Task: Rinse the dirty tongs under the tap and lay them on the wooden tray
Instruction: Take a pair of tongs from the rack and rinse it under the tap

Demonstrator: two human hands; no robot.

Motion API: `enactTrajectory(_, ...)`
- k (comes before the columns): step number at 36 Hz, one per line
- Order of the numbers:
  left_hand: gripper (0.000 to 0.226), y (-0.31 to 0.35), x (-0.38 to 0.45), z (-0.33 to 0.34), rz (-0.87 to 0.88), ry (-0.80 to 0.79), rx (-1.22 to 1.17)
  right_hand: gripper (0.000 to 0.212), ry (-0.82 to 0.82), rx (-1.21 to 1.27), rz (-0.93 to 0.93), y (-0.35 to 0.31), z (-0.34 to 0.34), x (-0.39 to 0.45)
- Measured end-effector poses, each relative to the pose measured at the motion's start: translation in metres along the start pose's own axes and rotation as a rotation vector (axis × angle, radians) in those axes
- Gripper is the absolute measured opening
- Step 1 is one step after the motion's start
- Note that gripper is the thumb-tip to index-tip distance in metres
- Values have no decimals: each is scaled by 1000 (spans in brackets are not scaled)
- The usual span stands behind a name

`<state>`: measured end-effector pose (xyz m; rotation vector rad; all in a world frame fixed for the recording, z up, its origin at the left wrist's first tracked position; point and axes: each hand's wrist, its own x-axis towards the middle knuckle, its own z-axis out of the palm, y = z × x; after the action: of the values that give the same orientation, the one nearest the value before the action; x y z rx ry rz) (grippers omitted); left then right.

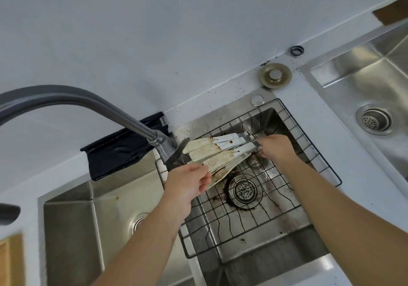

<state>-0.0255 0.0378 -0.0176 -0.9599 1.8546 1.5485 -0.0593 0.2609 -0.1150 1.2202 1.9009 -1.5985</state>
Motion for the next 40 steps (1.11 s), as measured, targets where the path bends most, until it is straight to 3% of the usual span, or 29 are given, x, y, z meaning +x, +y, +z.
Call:
enactTrajectory(18, 6, -14, -49, -31, 97, 22, 2, 7, -41, 79, -115, 5, -16, -50)
enactTrajectory(26, 5, -20, -78, -49, 174, 13, -41, 36, -161, 197, -104, 6, -27, -93)
enactTrajectory(34, 10, -22, -95, -83, 236, 18, -105, 40, -225, 286, -139, 3, -23, -131)
enactTrajectory(40, 8, -29, -104, -112, 304, 39, -137, 26, -277, 279, -174, 2, -9, -159)
